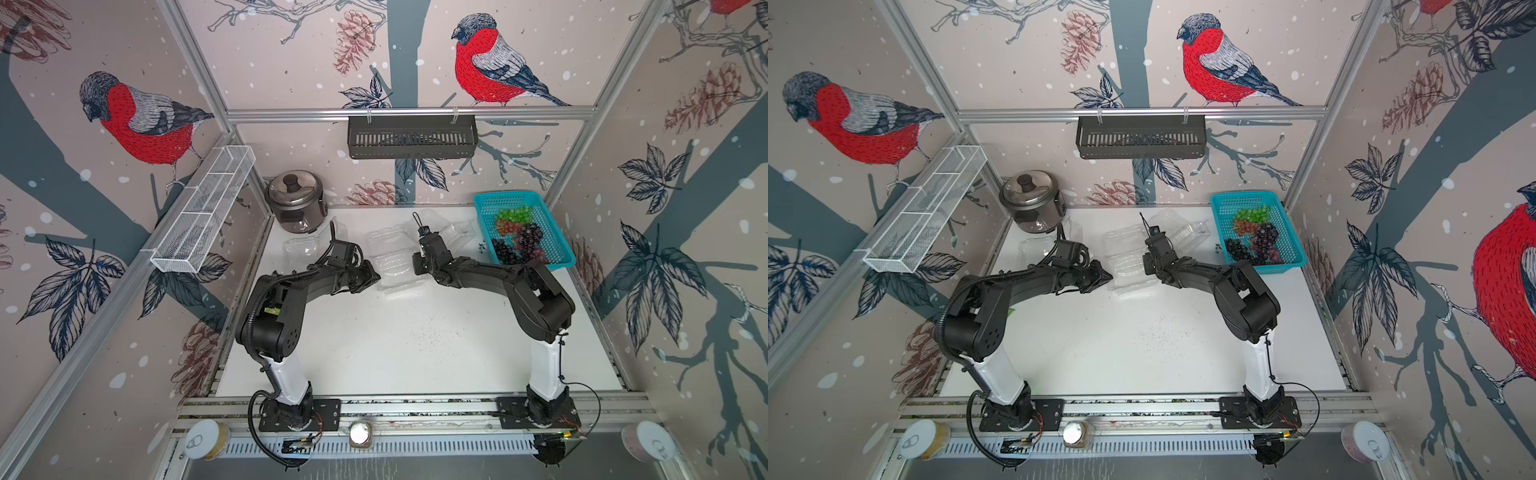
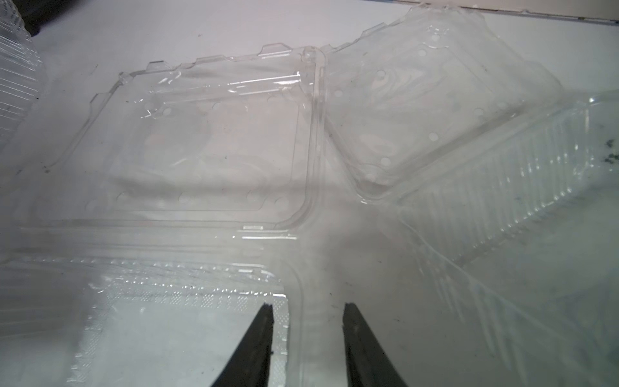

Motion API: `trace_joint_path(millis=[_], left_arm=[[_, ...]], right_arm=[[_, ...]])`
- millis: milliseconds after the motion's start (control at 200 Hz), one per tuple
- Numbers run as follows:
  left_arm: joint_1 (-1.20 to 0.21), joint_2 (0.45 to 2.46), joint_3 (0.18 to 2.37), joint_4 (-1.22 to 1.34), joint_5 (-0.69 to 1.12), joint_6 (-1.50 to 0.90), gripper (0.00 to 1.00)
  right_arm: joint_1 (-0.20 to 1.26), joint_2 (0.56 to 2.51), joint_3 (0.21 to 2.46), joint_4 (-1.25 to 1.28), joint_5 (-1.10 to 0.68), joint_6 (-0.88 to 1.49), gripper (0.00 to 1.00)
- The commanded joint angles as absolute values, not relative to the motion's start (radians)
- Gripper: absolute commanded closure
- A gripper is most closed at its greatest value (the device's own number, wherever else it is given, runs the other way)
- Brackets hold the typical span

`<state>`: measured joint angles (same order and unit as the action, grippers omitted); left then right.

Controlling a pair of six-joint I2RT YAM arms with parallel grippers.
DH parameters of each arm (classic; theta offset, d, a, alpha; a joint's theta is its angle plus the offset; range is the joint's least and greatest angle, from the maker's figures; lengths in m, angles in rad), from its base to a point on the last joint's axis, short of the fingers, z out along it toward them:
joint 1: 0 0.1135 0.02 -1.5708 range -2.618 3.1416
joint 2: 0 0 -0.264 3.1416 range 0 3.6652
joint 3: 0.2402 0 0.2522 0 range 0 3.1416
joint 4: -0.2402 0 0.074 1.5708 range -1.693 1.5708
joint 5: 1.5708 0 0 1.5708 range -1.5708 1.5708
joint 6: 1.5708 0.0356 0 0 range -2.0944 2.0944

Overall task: Pack grapes into containers
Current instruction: Adjust the packing box at the center of the board.

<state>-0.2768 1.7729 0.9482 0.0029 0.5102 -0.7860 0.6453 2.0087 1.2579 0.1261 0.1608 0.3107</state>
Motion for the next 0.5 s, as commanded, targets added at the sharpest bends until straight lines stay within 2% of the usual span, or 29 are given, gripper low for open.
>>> trace_joint_path(millis=[0,300,495], left_arm=[[-0.282,1.758,0.942,-0.003,0.472,-0.780,0.87],[-0.296,1.747,0.977,-0.035,0.440,-0.774,0.85],[-0.307,1.763,0.992,-0.040,0.443,-0.782,0.78]], right_arm=[[0.640,1.983,1.264,0.101,0.165,0.302,0.56],[0.617,1.886,1.255,0.060,0.123,0.326,0.34],[0.593,1.785,1.228,0.022,0.097,0.354,0.03]])
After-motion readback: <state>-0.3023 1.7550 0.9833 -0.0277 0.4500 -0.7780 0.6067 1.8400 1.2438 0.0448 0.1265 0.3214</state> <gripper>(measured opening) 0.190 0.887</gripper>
